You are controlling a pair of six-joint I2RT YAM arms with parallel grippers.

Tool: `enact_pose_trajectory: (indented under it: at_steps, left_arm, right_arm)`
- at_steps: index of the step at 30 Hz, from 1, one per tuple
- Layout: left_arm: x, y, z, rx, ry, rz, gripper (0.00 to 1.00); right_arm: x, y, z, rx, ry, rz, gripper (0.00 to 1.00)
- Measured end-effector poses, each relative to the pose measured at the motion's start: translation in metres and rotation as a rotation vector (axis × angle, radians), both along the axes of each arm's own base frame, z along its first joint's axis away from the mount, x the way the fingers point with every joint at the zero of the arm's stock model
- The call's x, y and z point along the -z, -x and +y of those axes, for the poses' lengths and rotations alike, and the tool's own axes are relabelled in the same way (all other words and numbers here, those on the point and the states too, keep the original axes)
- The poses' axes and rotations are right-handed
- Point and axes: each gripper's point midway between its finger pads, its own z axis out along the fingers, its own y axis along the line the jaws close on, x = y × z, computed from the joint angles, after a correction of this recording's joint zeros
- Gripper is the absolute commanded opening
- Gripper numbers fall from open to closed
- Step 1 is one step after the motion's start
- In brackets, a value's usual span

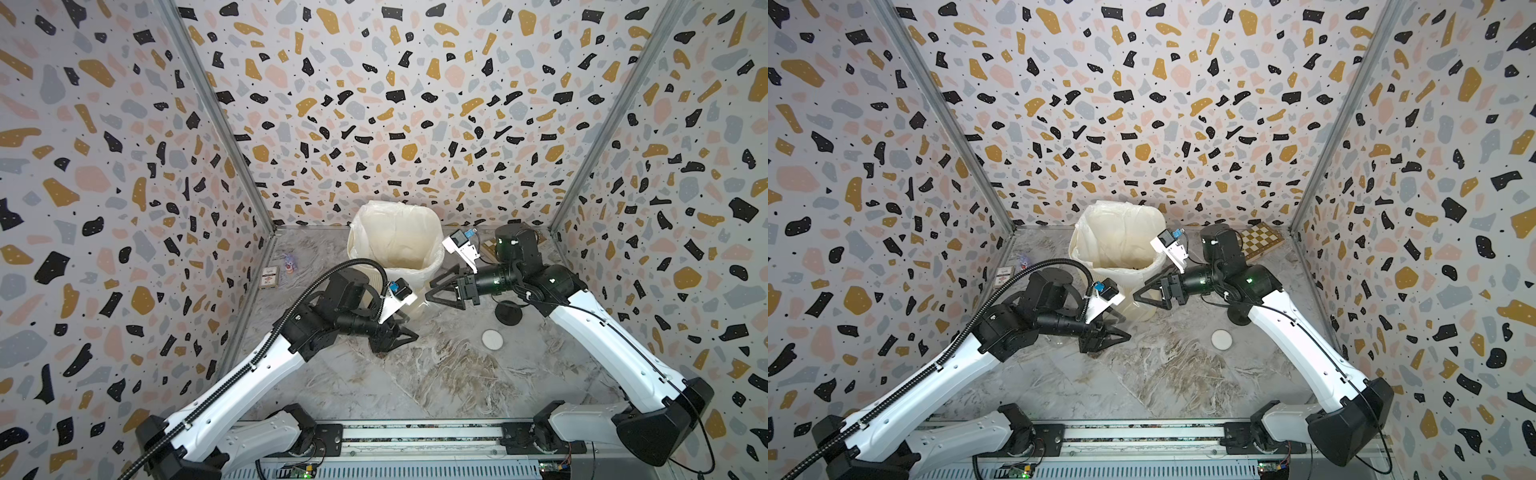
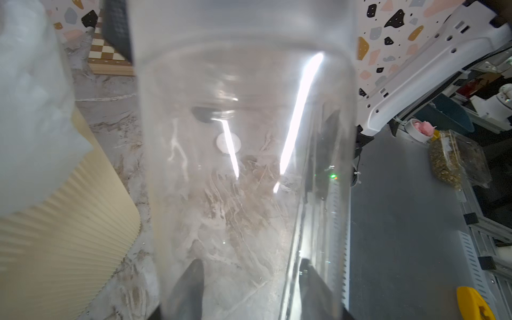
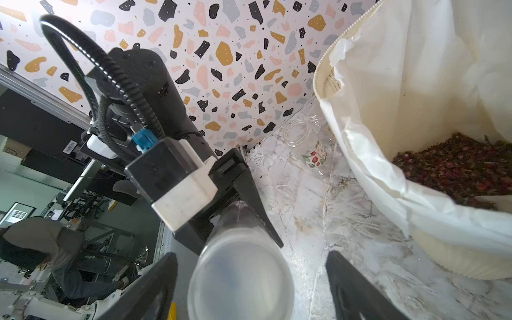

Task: Empty the moldy dried flower tea in the jars
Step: Unscrew the lid from the jar.

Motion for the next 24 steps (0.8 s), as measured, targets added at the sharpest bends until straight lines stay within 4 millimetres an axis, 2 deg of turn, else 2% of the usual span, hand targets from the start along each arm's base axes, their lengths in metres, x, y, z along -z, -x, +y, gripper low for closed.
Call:
enact_pose_trajectory:
  at_steps: [7, 12, 16, 24]
  left_arm:
    - [0.003, -0.007, 0.003, -0.035, -0.024, -0.021, 0.38]
    - [0.004, -0.006, 0.003, -0.03, -0.025, -0.014, 0.38]
    - [0.002, 0.004, 0.0, 0.016, 0.0, 0.022, 0.38]
    - [-0.011, 0.037, -0.009, 0.18, 0.086, 0.176, 0.38]
  right_arm:
    - [0.005, 0.002, 0.004, -0.007, 0.014, 0.02, 0.59]
    - [0.007, 0.002, 0.005, -0.014, 0.017, 0.015, 0.5]
    - [0.005, 0.007, 0.004, -0.048, 0.004, -0.02, 0.42]
    - [-0.006, 0.037, -0.007, -0.167, -0.083, -0.157, 0.41]
